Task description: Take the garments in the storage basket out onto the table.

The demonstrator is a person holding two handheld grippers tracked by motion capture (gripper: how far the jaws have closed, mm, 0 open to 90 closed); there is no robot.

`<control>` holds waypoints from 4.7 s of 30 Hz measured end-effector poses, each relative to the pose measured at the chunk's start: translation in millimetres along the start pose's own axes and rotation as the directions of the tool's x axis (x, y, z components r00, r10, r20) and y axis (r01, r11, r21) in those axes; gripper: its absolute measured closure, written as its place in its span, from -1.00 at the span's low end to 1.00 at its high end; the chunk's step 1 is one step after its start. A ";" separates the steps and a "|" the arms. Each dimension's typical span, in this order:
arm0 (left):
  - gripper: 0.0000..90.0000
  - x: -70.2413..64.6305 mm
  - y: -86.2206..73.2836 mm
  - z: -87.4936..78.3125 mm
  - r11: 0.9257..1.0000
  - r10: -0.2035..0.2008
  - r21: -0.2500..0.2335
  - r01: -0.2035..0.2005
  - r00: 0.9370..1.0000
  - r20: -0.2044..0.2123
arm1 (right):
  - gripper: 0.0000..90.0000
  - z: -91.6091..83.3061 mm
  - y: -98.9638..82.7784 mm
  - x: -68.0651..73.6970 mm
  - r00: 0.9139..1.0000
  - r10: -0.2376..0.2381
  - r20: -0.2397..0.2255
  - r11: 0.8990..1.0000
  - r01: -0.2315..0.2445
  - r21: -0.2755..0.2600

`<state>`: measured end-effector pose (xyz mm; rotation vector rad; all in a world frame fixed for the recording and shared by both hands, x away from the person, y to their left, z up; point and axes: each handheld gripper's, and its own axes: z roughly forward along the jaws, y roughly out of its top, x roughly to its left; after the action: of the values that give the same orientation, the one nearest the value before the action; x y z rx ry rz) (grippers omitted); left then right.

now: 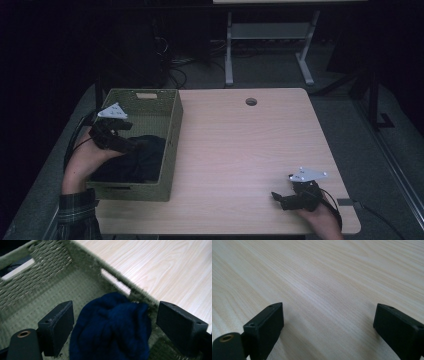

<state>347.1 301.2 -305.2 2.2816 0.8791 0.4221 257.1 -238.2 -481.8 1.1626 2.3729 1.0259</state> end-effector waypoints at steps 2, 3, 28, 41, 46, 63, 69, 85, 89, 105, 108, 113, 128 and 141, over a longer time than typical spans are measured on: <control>-0.69 2.3 -4.1 -1.4 1.000 -0.015 0.007 0.015 1.000 -0.009 | -0.80 0.0 0.0 0.0 1.000 -0.001 0.001 1.000 0.001 0.000; -0.69 4.8 -7.6 -2.8 1.000 -0.019 0.007 0.019 1.000 -0.010 | -0.80 0.0 0.0 -0.1 1.000 -0.001 0.001 1.000 0.001 0.000; -0.69 24.8 -39.6 14.6 0.988 -0.083 0.129 0.082 0.997 0.001 | -0.80 0.0 0.0 0.1 1.000 0.001 0.001 1.000 -0.001 0.000; -0.69 20.8 -41.0 36.0 0.975 -0.078 0.211 0.069 0.996 0.036 | -0.80 0.0 0.0 0.1 1.000 0.001 0.001 1.000 -0.001 0.000; -0.69 18.7 -40.0 41.1 0.971 -0.082 0.228 0.071 0.996 0.038 | -0.80 0.0 0.0 0.1 1.000 0.000 0.001 1.000 0.000 -0.001; -0.17 17.3 -39.5 50.5 0.945 -0.090 0.324 0.049 0.990 0.112 | -0.80 0.0 0.0 0.1 1.000 0.000 0.001 1.000 0.000 -0.001; 0.26 19.3 -38.0 47.1 0.940 -0.113 0.336 0.066 0.986 0.123 | -0.80 0.0 0.0 0.0 1.000 0.000 0.001 1.000 0.000 -0.001; 0.44 24.3 -28.5 15.4 0.950 -0.139 0.292 0.110 0.987 0.079 | -0.80 -0.1 0.0 0.4 1.000 0.005 0.001 1.000 -0.005 0.002; 0.44 25.8 -20.1 3.6 0.956 -0.134 0.271 0.112 0.989 0.063 | -0.80 -0.1 0.0 0.3 1.000 0.004 0.001 1.000 -0.004 0.002; 0.44 34.0 20.1 -41.1 0.977 -0.073 0.200 0.069 0.997 0.012 | -0.80 -0.1 0.0 0.4 1.000 0.005 0.000 1.000 -0.005 0.001; 0.44 34.3 25.5 -47.1 0.980 -0.068 0.190 0.067 0.998 0.000 | -0.80 -0.1 0.0 0.4 1.000 0.005 0.001 1.000 -0.005 0.001; 0.44 34.7 31.4 -56.8 0.985 -0.060 0.162 0.059 0.998 0.002 | -0.80 -0.1 0.0 0.4 1.000 0.006 0.001 1.000 -0.006 0.001; 0.44 24.5 52.4 -63.7 0.990 -0.026 0.139 0.023 0.999 0.024 | -0.79 -0.1 -0.1 0.3 1.000 0.005 0.002 1.000 -0.005 0.000; 0.44 5.2 83.9 -57.3 0.994 0.019 0.103 -0.026 0.997 0.068 | -0.79 -0.1 0.0 0.3 1.000 0.005 0.001 1.000 -0.005 0.001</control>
<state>362.5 283.6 -206.2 2.3887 0.8599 0.3140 256.9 -238.0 -481.7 1.1699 2.3706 1.0260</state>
